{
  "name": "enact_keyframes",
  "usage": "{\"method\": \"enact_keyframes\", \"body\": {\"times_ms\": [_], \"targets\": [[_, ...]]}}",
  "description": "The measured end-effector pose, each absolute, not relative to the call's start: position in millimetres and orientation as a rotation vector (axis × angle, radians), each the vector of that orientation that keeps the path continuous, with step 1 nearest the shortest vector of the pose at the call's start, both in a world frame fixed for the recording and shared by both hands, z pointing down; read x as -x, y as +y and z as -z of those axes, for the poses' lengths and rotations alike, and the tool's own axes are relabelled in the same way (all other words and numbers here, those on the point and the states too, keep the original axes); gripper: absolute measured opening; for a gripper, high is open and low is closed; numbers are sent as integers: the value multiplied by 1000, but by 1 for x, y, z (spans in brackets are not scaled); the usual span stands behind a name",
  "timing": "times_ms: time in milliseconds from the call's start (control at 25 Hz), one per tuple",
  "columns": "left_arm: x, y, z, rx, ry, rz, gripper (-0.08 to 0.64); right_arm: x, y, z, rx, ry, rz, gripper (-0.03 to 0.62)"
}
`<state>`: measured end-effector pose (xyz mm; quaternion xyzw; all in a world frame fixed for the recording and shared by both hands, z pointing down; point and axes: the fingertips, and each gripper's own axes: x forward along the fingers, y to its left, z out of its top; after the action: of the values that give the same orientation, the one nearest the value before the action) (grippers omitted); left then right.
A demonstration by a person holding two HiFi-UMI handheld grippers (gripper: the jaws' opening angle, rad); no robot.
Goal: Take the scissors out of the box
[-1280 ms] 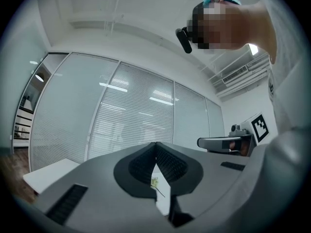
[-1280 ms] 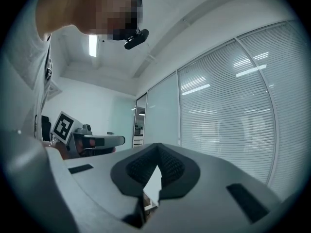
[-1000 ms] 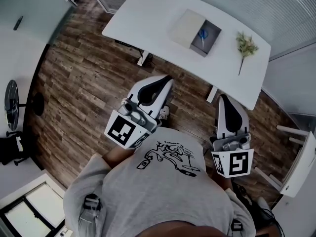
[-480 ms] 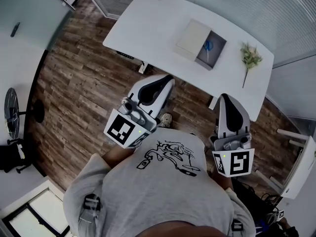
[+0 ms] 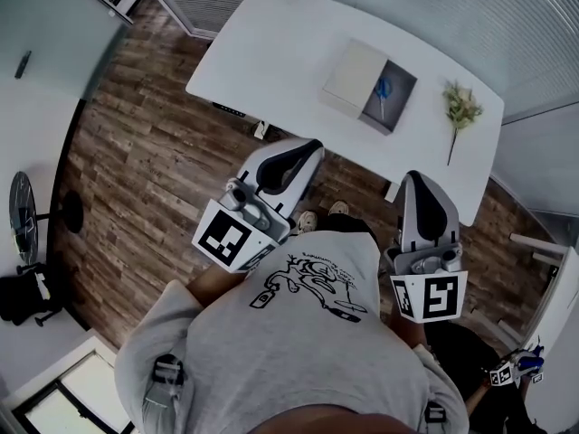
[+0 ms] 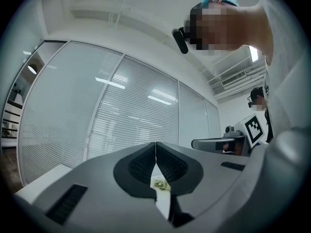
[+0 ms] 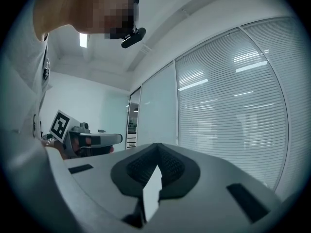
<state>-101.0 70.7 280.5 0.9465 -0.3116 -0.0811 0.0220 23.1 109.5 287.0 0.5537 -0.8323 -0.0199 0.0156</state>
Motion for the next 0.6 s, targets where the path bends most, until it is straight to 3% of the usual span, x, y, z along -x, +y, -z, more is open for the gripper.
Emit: {"method": "enact_keyframes", "body": {"times_ms": [600], "targets": [[64, 2, -274, -2924, -985, 281, 21, -62, 43, -288, -1704, -2584, 51, 5]]}}
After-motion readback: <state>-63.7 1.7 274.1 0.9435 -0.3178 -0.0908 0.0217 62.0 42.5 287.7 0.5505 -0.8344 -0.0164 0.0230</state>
